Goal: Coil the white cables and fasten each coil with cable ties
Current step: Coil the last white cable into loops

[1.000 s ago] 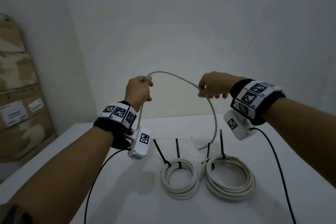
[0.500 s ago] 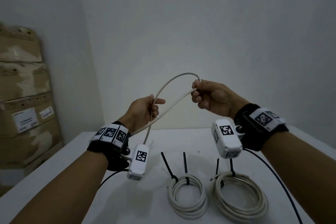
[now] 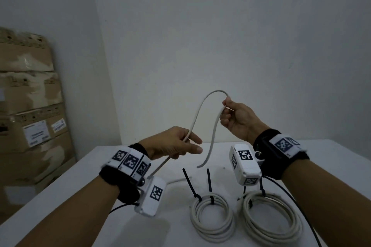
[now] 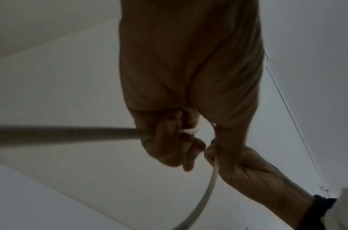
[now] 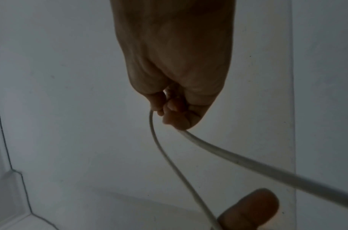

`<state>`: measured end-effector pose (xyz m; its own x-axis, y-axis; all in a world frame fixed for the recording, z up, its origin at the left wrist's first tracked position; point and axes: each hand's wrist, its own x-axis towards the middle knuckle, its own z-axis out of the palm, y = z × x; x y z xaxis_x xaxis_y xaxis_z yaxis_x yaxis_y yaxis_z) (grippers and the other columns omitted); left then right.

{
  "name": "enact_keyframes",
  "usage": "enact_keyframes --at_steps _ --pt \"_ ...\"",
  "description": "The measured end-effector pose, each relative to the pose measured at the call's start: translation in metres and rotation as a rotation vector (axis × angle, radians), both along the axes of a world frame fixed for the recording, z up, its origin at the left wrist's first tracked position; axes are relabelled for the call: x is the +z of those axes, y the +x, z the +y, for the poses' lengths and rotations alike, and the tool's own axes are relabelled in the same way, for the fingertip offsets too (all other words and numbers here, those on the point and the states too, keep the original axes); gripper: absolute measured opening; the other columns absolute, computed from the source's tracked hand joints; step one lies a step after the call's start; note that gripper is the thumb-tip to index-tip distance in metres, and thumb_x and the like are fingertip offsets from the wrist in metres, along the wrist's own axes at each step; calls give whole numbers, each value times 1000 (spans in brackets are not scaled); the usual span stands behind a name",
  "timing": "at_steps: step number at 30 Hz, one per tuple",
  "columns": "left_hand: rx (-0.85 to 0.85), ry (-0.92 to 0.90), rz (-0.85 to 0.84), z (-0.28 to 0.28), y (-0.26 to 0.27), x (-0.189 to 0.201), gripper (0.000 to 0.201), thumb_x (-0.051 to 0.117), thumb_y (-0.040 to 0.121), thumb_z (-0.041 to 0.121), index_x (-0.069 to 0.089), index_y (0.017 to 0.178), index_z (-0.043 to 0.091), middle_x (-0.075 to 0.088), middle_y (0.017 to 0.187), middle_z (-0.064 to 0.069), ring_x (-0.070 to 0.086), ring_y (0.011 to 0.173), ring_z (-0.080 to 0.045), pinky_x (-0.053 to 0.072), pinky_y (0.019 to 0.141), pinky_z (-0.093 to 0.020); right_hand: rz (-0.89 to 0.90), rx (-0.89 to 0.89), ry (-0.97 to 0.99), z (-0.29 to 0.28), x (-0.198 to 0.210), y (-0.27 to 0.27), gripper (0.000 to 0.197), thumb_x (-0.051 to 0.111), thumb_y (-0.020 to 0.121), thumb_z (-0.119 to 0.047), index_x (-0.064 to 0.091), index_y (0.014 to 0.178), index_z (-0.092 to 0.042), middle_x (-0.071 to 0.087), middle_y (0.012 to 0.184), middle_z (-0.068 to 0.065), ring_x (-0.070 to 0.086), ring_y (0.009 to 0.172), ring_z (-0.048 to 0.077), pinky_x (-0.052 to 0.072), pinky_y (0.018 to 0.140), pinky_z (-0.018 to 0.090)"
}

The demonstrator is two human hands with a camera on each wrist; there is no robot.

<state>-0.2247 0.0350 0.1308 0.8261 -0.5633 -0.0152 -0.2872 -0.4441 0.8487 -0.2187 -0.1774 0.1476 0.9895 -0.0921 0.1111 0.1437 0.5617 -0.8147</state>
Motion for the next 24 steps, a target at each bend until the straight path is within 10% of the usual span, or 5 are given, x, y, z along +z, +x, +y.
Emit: enact_keyframes --at_steps 11,18,24 --pt "64 -311 40 -25 -3 -8 4 57 91 9 54 93 7 34 52 2 28 41 -10 21 39 -17 -215 54 -247 16 20 -13 22 58 93 -17 49 73 -11 46 63 3 47 57 13 55 56 23" --pt "158 -162 -68 -41 -8 -9 28 41 99 26 57 88 6 38 60 0 30 43 -11 21 40 -20 -294 206 -358 25 28 -26 9 60 90 -13 57 90 -5 57 76 7 61 70 18 58 74 32" --pt "272 -477 -39 -32 -1 -2 29 33 95 15 59 85 5 36 58 -1 32 44 -14 21 43 -21 -223 -91 -867 38 -7 -61 25 59 93 -28 58 80 -7 64 59 8 55 40 20 38 34 21"
